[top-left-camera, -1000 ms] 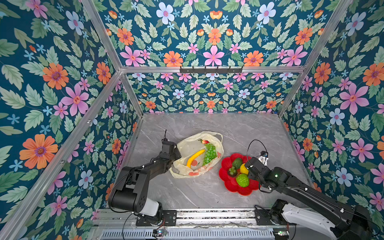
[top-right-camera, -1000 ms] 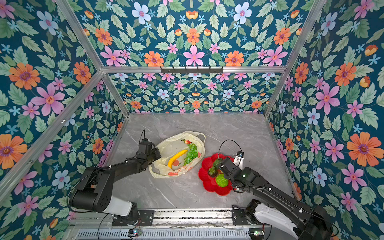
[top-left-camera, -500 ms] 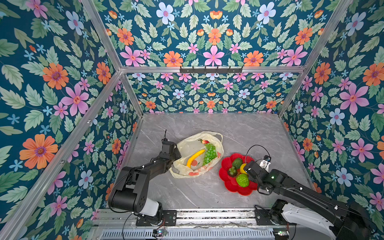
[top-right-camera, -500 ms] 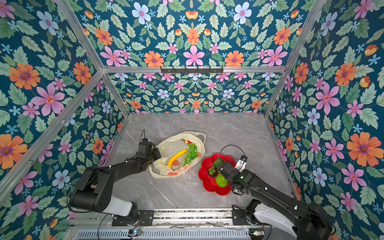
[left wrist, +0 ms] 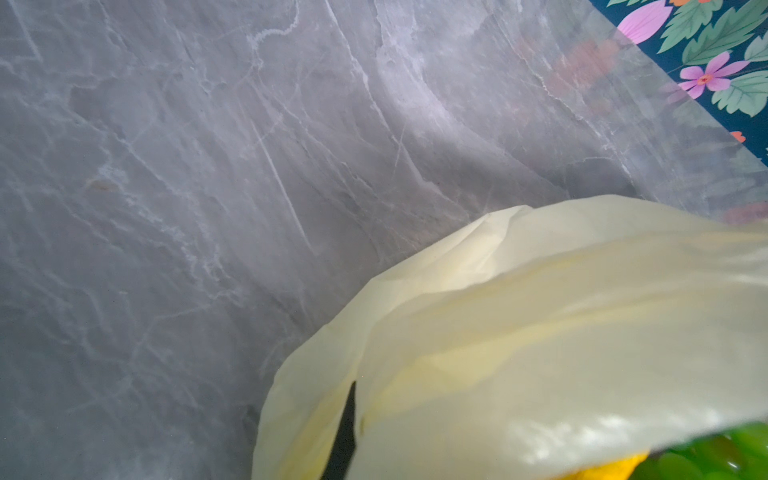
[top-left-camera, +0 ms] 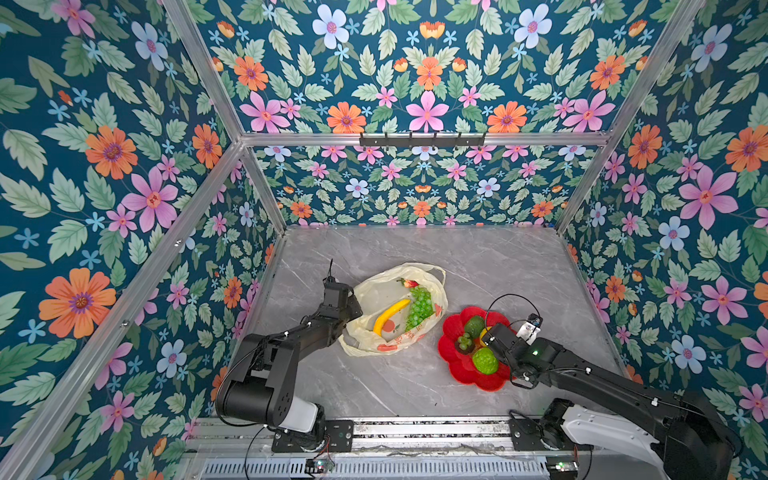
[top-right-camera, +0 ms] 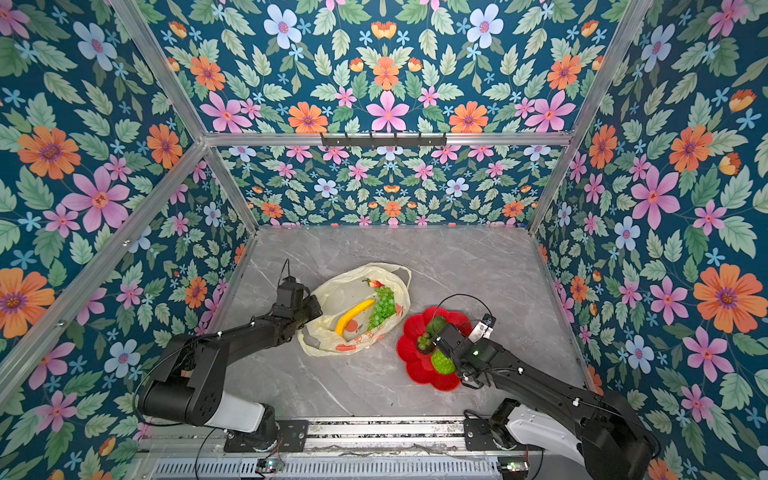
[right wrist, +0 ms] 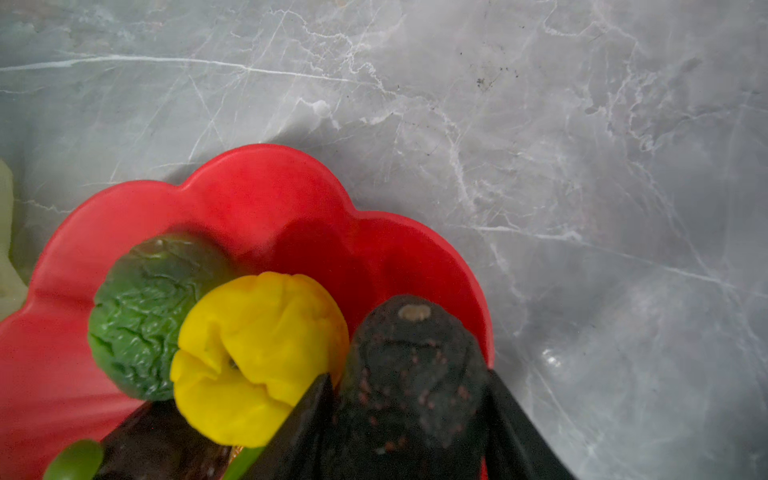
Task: Take the fake fruits out of the plastic bag
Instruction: 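Carry the dark brown fruit over the red plate and lower it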
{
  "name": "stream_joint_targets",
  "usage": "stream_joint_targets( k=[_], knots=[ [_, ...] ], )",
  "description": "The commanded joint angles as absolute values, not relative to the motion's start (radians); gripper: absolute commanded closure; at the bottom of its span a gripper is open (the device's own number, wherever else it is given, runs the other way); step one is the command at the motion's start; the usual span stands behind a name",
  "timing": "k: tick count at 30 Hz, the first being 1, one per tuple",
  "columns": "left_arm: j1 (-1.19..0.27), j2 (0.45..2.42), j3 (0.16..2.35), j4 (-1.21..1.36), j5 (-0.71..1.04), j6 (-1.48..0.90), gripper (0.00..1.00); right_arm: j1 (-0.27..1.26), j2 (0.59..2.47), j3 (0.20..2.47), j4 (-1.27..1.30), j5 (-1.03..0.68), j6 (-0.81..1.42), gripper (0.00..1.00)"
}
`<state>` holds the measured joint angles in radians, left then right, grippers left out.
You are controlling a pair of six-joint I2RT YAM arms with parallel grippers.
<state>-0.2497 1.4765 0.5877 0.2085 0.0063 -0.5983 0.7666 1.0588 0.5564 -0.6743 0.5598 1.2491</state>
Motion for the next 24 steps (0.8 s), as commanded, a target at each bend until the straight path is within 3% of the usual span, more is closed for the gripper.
stream_joint_targets(
  k=[1, 8, 11, 17, 24],
  knots=[
    [-0.249, 1.473, 0.587, 0.212, 0.010, -0.588, 1.00, 0.767, 1.081, 0.557, -0.637, 0.569, 1.266, 0.53],
    [-0.249, 1.454, 0.576, 0.224, 0.015, -0.590, 1.00, 0.767, 1.126, 0.569, -0.621, 0.558, 1.272, 0.49],
    [-0.248, 1.466, 0.581, 0.223, 0.024, -0.591, 1.00, 0.768, 1.126, 0.570, -0.623, 0.564, 1.275, 0.40],
    [-0.249, 1.449, 0.570, 0.238, 0.030, -0.589, 1.00, 0.767, 1.118, 0.577, -0.637, 0.576, 1.267, 0.36],
    [-0.249, 1.407, 0.538, 0.296, 0.064, -0.588, 1.00, 0.767, 1.099, 0.592, -0.664, 0.592, 1.251, 0.23]
  ],
)
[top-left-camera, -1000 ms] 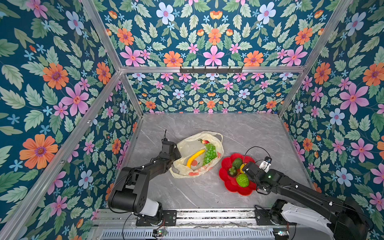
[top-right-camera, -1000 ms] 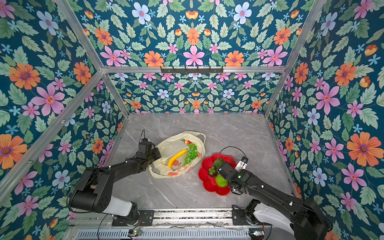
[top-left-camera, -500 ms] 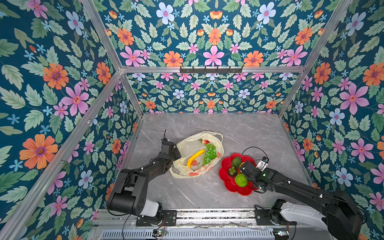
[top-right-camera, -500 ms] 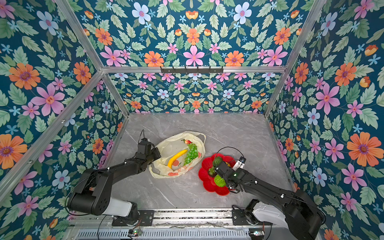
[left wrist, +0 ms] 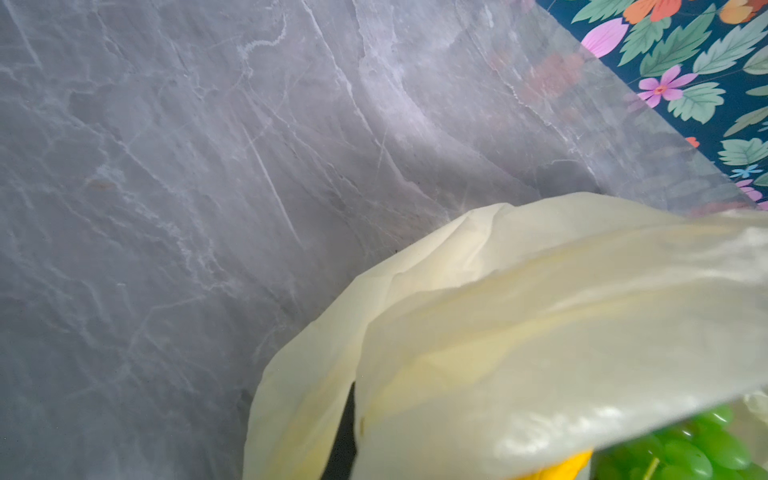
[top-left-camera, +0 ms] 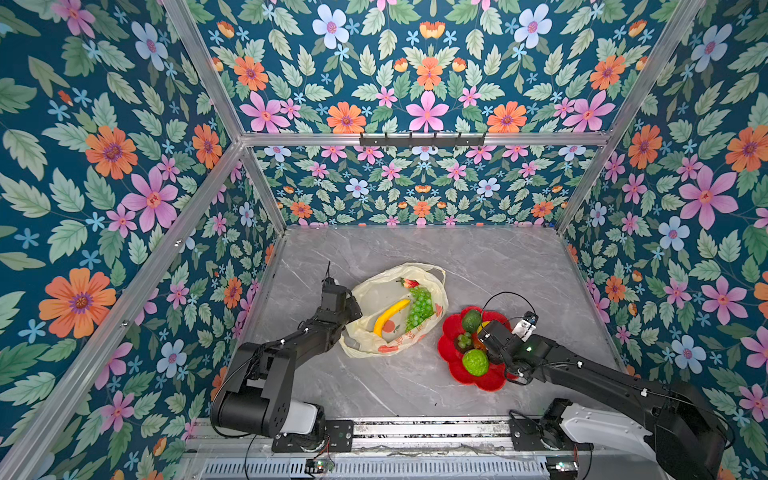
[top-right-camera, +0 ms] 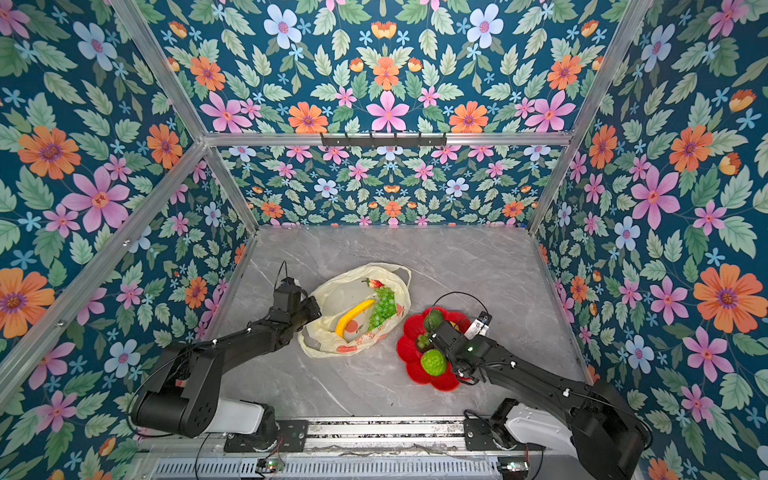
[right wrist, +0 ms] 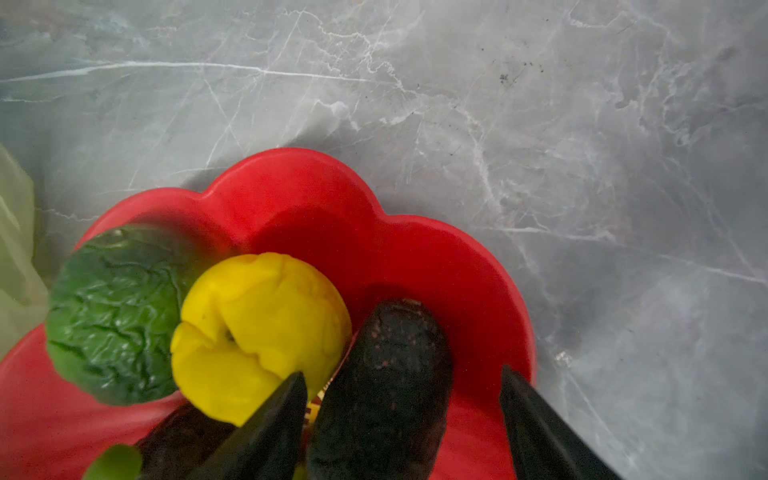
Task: Take the fake fruits out of the plastic bag
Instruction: 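Carry the dark brown fruit over the red plate and lower it, then open the right gripper to release the dark brown fruit into the plate, then move the right gripper back over the bag toward the red apple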
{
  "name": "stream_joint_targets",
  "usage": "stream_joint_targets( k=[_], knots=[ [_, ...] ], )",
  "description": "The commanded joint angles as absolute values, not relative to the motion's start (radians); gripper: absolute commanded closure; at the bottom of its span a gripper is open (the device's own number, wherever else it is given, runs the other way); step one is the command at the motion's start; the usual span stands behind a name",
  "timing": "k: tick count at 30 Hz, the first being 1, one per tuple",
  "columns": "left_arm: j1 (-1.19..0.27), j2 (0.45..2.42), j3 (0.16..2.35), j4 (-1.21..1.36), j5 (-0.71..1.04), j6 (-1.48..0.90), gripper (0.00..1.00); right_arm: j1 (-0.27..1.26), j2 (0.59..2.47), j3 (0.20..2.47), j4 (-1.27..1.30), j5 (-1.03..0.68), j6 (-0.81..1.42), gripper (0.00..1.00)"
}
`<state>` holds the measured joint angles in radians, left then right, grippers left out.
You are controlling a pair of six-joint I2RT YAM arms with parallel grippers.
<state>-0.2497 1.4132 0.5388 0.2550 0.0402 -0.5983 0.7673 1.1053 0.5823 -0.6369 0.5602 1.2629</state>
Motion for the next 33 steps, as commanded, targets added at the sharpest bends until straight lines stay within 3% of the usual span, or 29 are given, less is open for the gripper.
stream_joint_targets(
  k=[1, 16, 25, 33],
  knots=[
    [-0.249, 1.409, 0.538, 0.296, 0.067, -0.588, 1.00, 0.767, 1.097, 0.595, -0.670, 0.595, 1.247, 0.23],
    [-0.253, 1.416, 0.543, 0.316, 0.115, -0.574, 1.00, 0.767, 1.023, 0.641, -0.659, 0.624, 1.122, 0.23],
    [-0.289, 1.398, 0.545, 0.332, 0.114, -0.549, 1.00, 0.767, 1.003, 0.662, -0.367, 0.473, 0.837, 0.29],
    [-0.321, 1.358, 0.529, 0.363, 0.113, -0.528, 1.00, 0.769, 1.212, 0.870, -0.248, 0.278, 0.720, 0.32]
  ],
)
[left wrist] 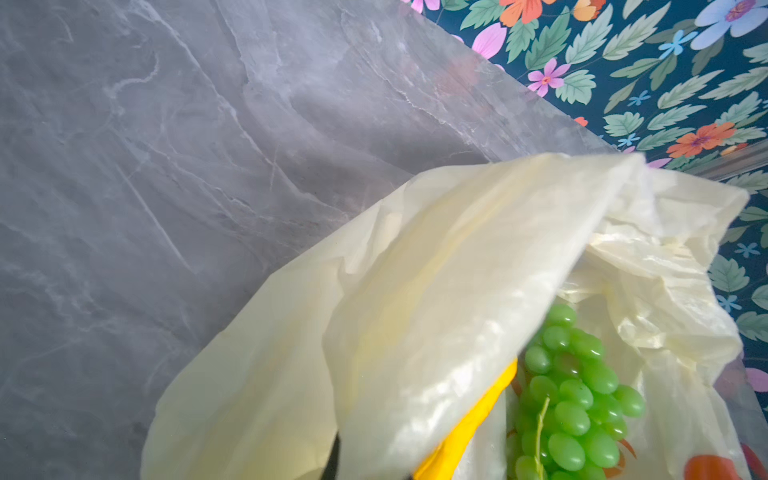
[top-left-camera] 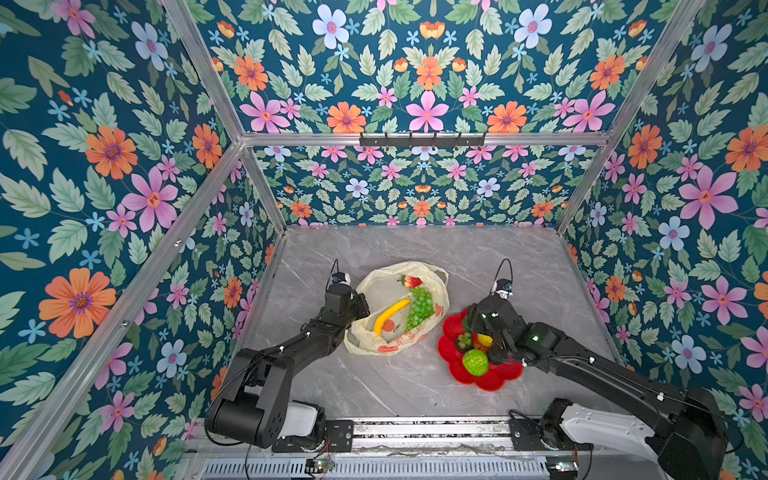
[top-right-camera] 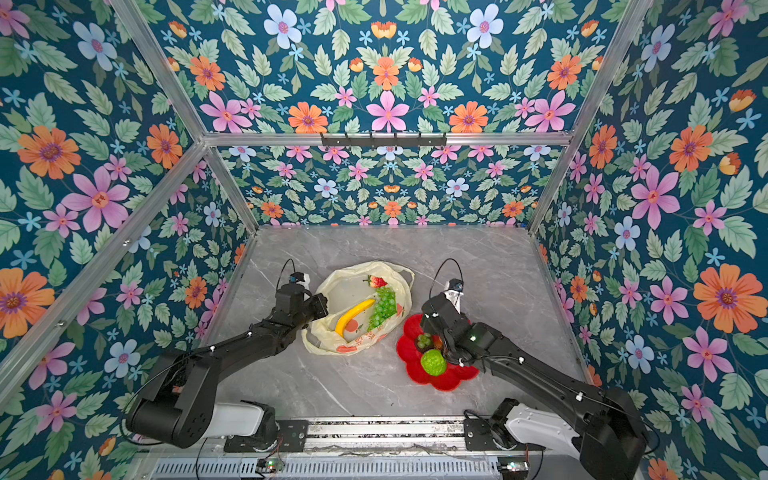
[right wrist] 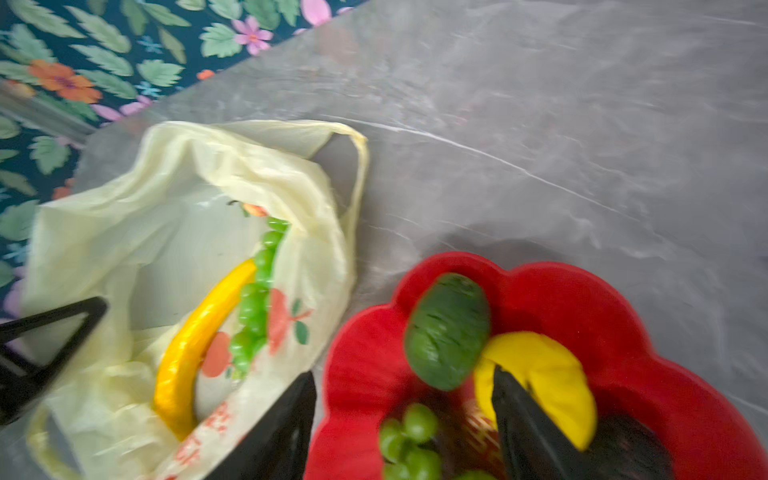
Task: Take the fake fruits out of the plastic bag
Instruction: 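Move the right gripper back over the bag toward the red apple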
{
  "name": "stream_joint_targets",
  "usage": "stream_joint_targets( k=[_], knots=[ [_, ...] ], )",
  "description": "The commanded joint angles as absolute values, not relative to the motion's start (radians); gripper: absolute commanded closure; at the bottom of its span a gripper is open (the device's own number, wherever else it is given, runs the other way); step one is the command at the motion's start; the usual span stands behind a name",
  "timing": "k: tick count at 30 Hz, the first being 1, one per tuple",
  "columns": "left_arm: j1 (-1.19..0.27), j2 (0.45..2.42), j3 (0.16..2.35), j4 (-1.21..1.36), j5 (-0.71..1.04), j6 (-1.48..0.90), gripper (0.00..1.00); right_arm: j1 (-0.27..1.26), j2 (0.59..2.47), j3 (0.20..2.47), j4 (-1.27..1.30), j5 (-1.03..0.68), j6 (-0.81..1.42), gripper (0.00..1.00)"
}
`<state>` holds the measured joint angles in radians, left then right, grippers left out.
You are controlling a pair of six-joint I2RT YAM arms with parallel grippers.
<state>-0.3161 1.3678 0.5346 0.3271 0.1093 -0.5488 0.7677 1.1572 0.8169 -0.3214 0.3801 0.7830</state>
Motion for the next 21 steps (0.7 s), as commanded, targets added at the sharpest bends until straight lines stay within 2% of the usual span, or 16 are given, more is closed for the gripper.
stream_joint_targets(
  k=[1, 4, 14, 18, 21],
  knots=[
    [-0.323, 1.354, 0.528, 0.366, 0.115, -0.527, 1.00, 0.772, 1.251, 0.907, -0.233, 0.242, 0.713, 0.33],
    [-0.330, 1.346, 0.529, 0.368, 0.117, -0.519, 1.00, 0.801, 1.369, 1.014, -0.200, 0.183, 0.670, 0.36],
    [-0.343, 1.339, 0.532, 0.353, 0.086, -0.508, 1.00, 0.835, 1.798, 1.393, -0.298, 0.061, 0.535, 0.35],
    [-0.342, 1.334, 0.532, 0.347, 0.076, -0.508, 1.00, 0.819, 1.934, 1.521, -0.369, 0.027, 0.396, 0.34],
    [-0.342, 1.333, 0.532, 0.337, 0.062, -0.508, 1.00, 0.788, 1.991, 1.558, -0.374, -0.086, 0.213, 0.35]
  ],
)
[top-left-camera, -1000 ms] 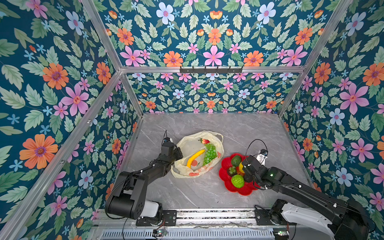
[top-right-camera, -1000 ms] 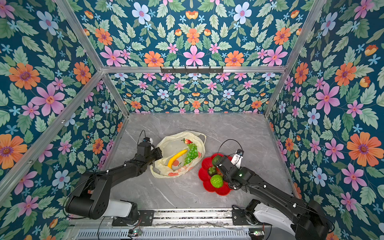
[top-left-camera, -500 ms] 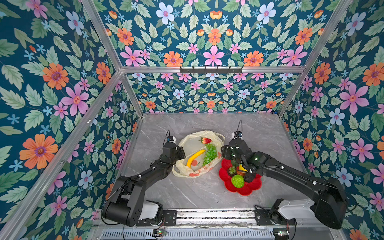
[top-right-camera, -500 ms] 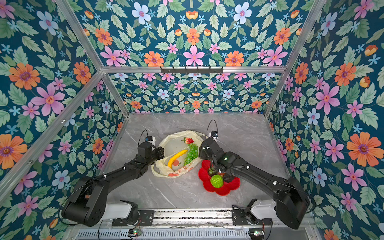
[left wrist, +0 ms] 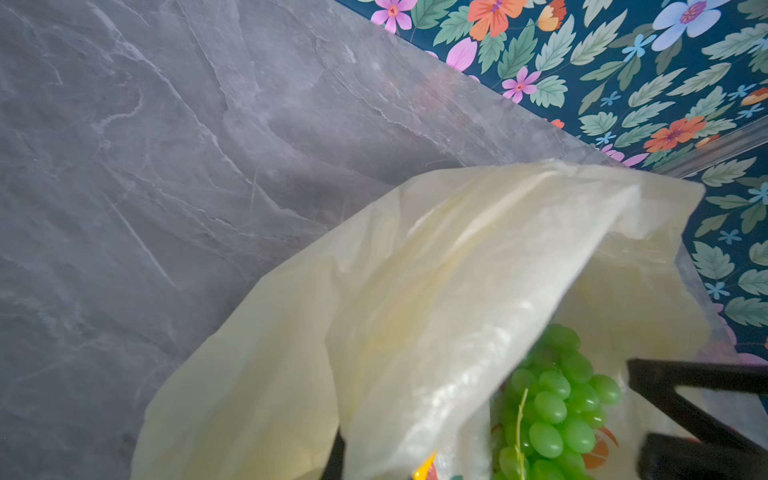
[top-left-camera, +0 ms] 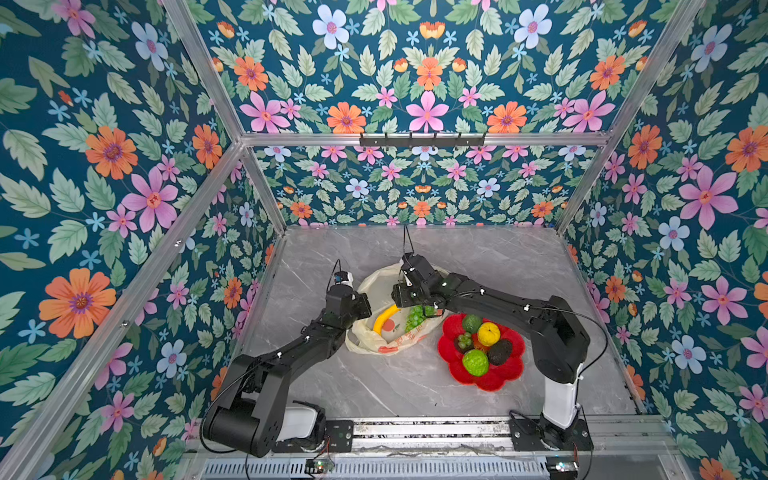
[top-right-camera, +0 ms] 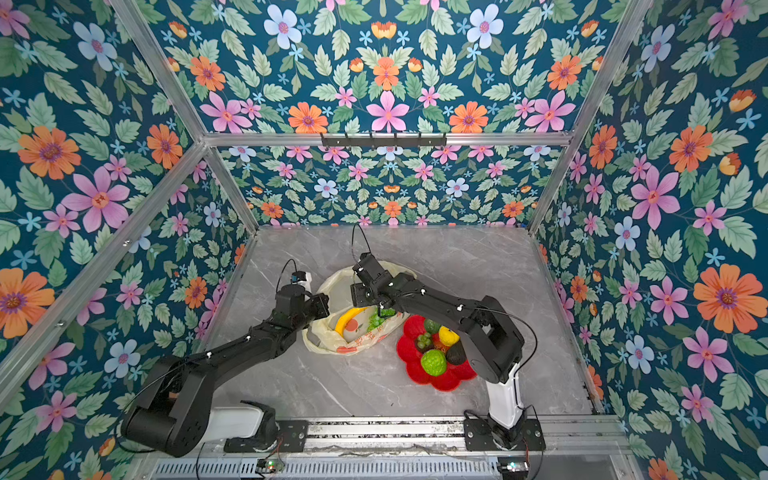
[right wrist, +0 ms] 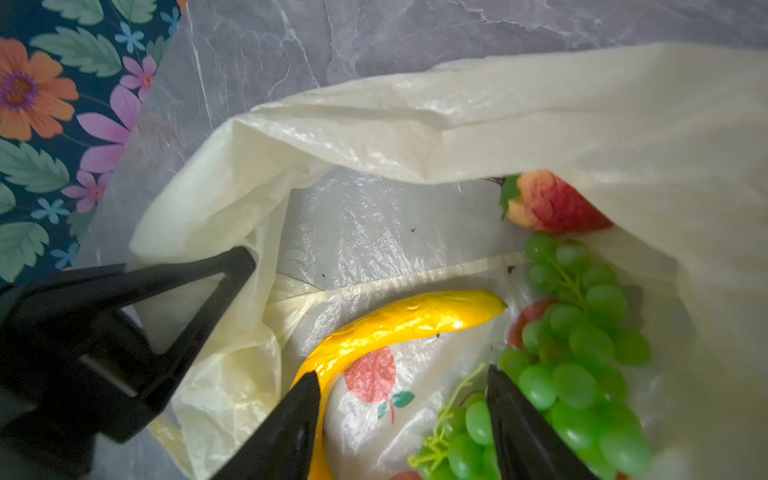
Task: Take the fake fruits out of the plastic bag
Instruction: 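Move the right gripper back over the bag toward the red apple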
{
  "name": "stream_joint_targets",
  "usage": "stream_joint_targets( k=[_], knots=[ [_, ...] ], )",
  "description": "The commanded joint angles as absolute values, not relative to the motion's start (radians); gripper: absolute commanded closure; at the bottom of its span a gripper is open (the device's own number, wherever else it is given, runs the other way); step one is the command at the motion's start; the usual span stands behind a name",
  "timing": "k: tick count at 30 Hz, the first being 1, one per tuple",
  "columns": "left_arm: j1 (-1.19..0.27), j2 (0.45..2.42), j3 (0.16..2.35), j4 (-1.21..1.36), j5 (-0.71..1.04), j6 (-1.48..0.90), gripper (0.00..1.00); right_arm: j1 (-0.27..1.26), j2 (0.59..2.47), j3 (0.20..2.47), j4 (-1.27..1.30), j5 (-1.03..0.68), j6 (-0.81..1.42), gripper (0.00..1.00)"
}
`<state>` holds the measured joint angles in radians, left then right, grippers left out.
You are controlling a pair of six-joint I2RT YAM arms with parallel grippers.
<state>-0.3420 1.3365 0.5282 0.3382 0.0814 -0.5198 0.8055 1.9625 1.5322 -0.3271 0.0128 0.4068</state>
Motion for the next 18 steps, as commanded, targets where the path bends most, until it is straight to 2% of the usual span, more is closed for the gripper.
stream_joint_targets(
  k=[1, 10, 18],
  knots=[
    [-0.344, 1.334, 0.536, 0.325, 0.048, -0.508, 1.00, 0.783, 2.002, 1.556, -0.362, -0.077, 0.159, 0.35],
    [-0.343, 1.349, 0.545, 0.313, 0.037, -0.508, 1.00, 0.715, 2.125, 1.674, -0.373, -0.043, -0.107, 0.34],
    [-0.343, 1.408, 0.584, 0.261, 0.015, -0.508, 1.00, 0.696, 2.245, 1.817, -0.412, 0.064, -0.193, 0.34]
  ],
)
